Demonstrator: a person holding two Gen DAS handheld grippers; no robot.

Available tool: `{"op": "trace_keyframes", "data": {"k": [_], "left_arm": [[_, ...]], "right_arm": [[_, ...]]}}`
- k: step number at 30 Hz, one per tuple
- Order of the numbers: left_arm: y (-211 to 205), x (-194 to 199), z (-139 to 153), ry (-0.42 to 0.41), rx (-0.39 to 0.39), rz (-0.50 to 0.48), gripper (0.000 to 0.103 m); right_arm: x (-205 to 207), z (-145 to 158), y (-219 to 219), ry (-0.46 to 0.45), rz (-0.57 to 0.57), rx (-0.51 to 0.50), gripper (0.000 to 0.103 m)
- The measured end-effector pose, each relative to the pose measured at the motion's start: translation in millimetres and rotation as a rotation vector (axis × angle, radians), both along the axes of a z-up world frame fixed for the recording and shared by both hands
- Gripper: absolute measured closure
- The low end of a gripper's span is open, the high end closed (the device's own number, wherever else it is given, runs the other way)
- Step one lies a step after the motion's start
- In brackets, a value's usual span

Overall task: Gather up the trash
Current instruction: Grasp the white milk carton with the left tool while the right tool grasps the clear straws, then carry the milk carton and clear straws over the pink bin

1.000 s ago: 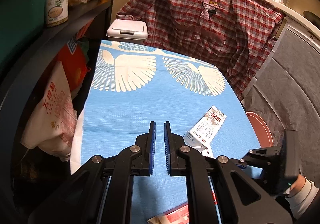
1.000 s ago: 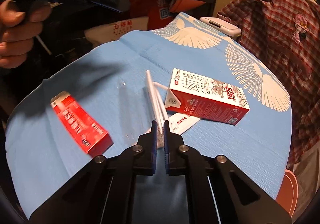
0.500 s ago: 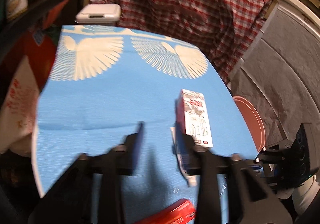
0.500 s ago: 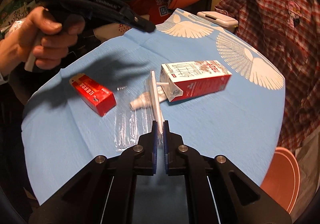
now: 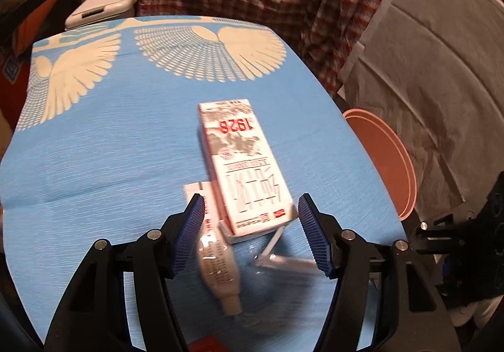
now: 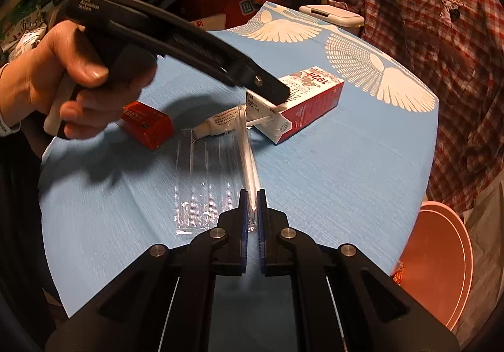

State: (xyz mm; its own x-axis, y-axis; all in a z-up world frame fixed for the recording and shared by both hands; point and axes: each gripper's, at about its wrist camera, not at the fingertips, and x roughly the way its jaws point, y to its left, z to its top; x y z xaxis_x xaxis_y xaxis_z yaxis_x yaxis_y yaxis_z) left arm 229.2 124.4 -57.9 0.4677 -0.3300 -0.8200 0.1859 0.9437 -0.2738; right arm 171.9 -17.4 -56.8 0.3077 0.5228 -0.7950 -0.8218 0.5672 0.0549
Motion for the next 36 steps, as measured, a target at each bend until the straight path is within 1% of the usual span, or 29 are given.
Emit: {"op": "trace_keyframes", "data": {"k": [7, 8, 9, 10, 18, 27, 36], "left_arm": [[-11, 6, -7, 0.028, 0.046, 0.01, 0.042], [-12, 6, -8, 0.031, 0.051, 0.012, 0.043], [-13, 7, -8, 0.032, 0.05, 0.013, 0.048], [-13, 7, -6, 0.029, 0.049, 0.019, 0.048], [-1, 3, 19, -0.045, 0.04, 0.108, 0.05], [19, -10, 40, -0.084, 0.023, 0.198, 0.051], [20, -29, 57, -0.115, 0.014, 0.229, 0.052]], "right_arm": [[-5, -1, -2, 0.006, 0.002, -0.009, 0.097], [-6, -1, -4, 0.008, 0.0, -0.01, 0.097], [-5, -2, -5, 0.009, -0.003, -0.011, 0.097], [-5, -2, -7, 0.01, -0.009, -0.013, 0.097], [-4, 7, -21, 0.001, -0.068, -0.004, 0.098], [-4, 22, -37, -0.005, -0.16, 0.041, 0.098], [2, 41, -56, -0.029, -0.294, 0.104, 0.098]]}}
